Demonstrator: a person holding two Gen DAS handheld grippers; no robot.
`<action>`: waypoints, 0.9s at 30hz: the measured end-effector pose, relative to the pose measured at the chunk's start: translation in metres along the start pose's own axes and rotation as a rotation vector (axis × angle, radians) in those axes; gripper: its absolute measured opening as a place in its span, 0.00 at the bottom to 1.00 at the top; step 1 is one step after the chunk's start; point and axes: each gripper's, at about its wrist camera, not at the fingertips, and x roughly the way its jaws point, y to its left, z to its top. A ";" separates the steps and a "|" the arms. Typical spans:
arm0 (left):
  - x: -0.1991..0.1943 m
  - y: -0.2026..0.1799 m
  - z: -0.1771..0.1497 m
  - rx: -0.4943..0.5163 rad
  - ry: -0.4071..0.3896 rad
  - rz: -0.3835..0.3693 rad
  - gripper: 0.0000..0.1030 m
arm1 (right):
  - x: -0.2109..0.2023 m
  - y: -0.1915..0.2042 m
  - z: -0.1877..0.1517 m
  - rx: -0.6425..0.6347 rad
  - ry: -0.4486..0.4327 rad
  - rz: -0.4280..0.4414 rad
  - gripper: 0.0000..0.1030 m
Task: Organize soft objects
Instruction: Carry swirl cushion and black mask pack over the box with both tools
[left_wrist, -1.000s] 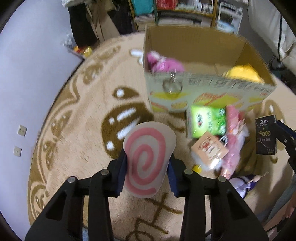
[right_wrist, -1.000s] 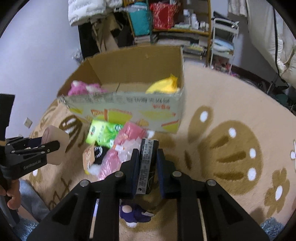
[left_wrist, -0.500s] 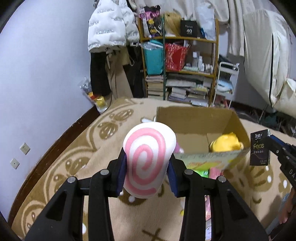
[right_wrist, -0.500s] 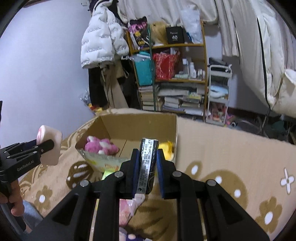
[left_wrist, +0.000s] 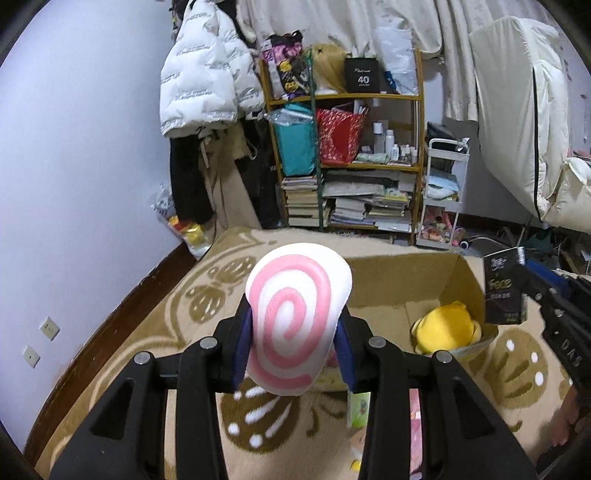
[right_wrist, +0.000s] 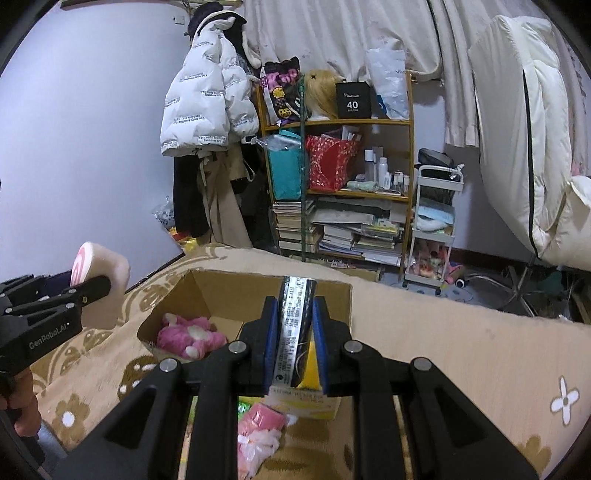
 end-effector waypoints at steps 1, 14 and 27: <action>0.002 -0.001 0.003 -0.003 -0.002 0.000 0.37 | 0.002 0.000 0.001 -0.002 -0.001 -0.002 0.19; 0.025 -0.007 0.008 -0.008 -0.023 -0.075 0.37 | 0.025 -0.007 0.006 -0.009 -0.008 0.020 0.19; 0.052 -0.022 -0.002 -0.005 0.026 -0.155 0.38 | 0.046 -0.011 -0.004 0.005 0.032 0.087 0.19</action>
